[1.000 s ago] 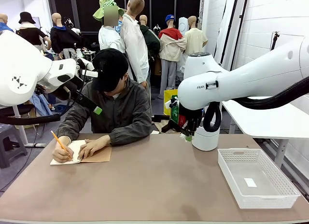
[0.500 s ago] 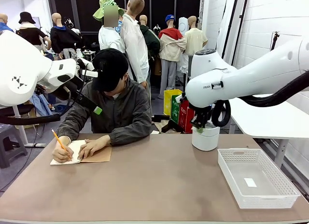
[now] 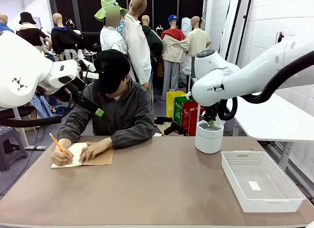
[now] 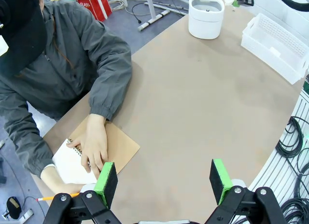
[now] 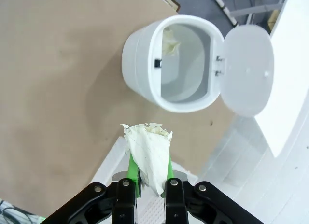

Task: Sort the paper based on its condition.
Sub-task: If a person hands you a paper, place it in the Organizing basket , and if it's crumpled, put it in the Trash can.

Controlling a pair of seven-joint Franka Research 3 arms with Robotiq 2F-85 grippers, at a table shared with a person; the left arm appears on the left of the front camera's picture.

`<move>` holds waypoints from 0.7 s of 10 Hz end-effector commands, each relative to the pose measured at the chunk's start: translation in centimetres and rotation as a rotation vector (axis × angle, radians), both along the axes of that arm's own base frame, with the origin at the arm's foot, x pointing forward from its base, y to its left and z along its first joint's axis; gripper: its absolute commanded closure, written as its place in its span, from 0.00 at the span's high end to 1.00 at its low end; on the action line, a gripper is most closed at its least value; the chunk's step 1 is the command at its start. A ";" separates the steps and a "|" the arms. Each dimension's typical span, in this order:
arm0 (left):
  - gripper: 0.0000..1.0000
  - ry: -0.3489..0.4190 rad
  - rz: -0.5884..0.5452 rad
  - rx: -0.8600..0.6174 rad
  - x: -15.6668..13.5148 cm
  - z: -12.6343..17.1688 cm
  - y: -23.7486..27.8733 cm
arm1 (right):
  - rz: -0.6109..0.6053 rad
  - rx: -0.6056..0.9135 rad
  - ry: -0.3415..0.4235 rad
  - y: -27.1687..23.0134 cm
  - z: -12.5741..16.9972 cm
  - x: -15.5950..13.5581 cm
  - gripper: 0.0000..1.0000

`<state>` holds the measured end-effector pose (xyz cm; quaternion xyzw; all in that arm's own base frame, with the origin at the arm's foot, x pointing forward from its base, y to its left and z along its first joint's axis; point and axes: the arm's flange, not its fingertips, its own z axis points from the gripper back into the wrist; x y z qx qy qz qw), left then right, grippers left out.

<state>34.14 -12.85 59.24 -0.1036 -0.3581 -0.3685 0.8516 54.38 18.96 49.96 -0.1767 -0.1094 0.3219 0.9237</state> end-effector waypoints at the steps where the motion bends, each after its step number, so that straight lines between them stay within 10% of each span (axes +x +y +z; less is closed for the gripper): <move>1: 1.00 0.005 -0.002 -0.003 0.1 0.1 0.1 | -0.016 -0.048 -0.004 0.6 -0.1 2.6 0.21; 7: 1.00 0.005 -0.002 -0.003 0.1 0.1 0.1 | -0.036 -0.129 -0.022 0.2 -2.5 6.2 0.21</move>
